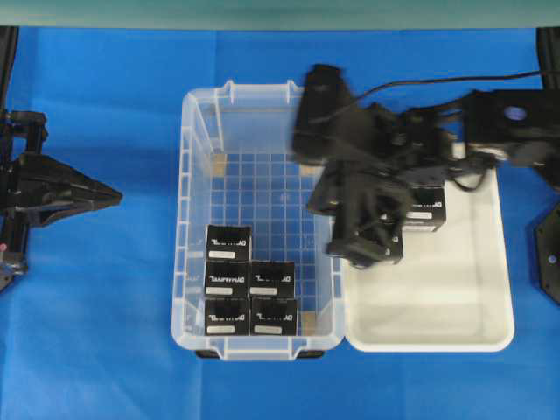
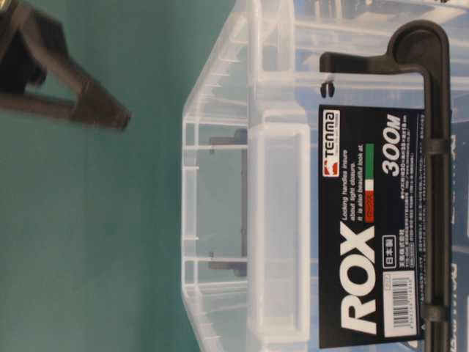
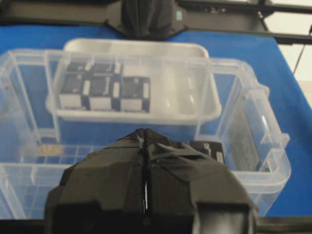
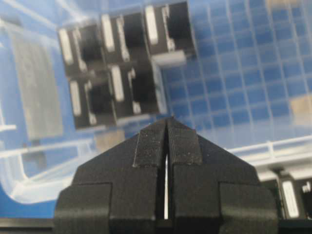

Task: Pick the box from inside the plastic case
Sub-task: 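Move the right gripper over the clear case toward the black boxes, then lower the right gripper around the top black box in the case, then close the right gripper on the black box and lift it, then carry the held box right and lower it onto the white tray, then open the right gripper to release the box beside the others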

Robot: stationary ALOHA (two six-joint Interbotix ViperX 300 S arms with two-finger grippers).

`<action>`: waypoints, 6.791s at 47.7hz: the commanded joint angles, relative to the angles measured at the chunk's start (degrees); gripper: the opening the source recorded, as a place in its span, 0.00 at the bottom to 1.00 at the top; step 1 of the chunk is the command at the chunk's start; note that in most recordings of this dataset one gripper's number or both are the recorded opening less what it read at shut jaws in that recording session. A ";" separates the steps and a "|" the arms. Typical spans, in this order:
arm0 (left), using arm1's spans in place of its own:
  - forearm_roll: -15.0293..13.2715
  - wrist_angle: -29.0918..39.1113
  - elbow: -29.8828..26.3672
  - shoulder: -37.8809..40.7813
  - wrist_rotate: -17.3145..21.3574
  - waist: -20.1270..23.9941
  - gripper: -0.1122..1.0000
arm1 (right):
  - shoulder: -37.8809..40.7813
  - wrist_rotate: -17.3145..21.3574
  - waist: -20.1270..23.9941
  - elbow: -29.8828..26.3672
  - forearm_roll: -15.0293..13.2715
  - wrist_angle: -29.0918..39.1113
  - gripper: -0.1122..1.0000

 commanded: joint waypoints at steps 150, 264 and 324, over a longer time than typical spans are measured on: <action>0.26 9.05 -2.02 -4.83 -3.34 0.70 0.05 | 34.45 -20.04 -3.43 -15.12 3.69 -8.88 0.88; 0.26 8.61 -2.99 -7.29 -2.99 3.52 0.05 | -9.76 -11.25 0.18 46.41 -2.90 -25.93 0.65; 0.26 8.88 -2.46 -6.24 -3.16 3.52 0.05 | -30.06 -5.54 -1.85 34.63 -2.46 -17.05 0.94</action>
